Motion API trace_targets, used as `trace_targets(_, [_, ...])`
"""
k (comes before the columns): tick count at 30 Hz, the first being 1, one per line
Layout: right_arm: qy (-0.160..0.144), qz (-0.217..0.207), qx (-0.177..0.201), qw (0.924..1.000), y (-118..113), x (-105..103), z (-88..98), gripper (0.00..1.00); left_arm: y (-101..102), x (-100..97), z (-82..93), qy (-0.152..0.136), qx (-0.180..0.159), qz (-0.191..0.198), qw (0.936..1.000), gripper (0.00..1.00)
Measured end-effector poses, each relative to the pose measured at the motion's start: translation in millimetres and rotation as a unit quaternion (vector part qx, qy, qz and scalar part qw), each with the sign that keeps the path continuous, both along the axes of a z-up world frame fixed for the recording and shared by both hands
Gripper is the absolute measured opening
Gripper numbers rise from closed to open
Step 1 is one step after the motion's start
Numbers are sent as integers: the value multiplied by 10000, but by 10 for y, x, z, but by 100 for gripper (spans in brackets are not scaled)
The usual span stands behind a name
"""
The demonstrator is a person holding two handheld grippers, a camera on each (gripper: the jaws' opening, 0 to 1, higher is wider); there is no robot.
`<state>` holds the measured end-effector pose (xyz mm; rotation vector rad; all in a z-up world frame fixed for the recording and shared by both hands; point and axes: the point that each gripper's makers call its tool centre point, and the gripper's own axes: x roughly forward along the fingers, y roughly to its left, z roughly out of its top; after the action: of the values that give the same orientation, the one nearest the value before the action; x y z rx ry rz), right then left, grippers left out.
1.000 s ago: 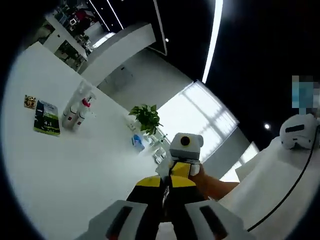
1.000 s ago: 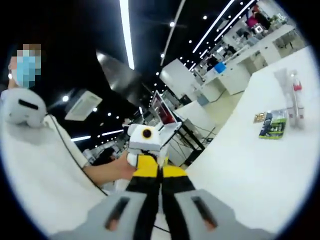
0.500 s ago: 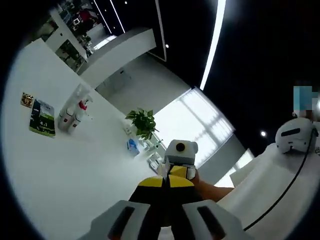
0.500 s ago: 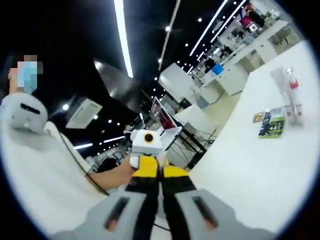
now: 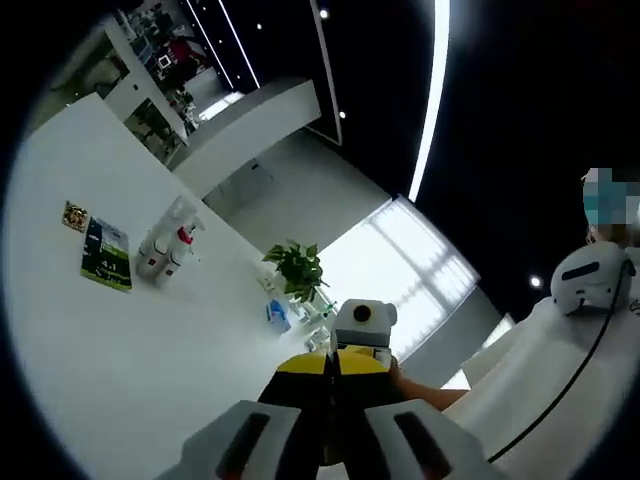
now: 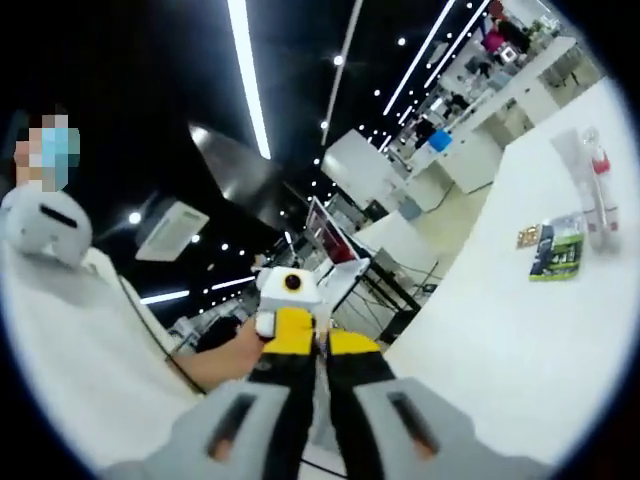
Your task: Arrange the skincare products in the storage area until every visible bottle or jar stands upright without overlapping.
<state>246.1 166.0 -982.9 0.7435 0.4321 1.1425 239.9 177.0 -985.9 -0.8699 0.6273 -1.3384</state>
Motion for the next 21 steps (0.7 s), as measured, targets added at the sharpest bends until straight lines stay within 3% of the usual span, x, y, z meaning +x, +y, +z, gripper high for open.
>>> trace_targets(8, [124,-206,60,9997,-68,-7,28,0,-58,-36,-18,140,191,62,9997,3])
trace_targets(11, [255,-450,430,9977,-114,34,116,0,-99,-112,-62,90,487,-9,9988,14])
trace_targets(15, [334,-586,571,9961,-167,73,155,0,-86,-146,38,20,371,117,9992,3])
trace_targets(18, [340,-637,595,9956,-146,66,180,0,-75,-156,65,120,349,194,9991,1])
trace_targets(20, [241,-662,527,9961,-136,54,191,3,-61,-172,105,188,324,156,9992,0])
trace_targets(21, [249,-614,485,9966,-134,45,175,9,-50,-165,116,194,311,179,9992,0])
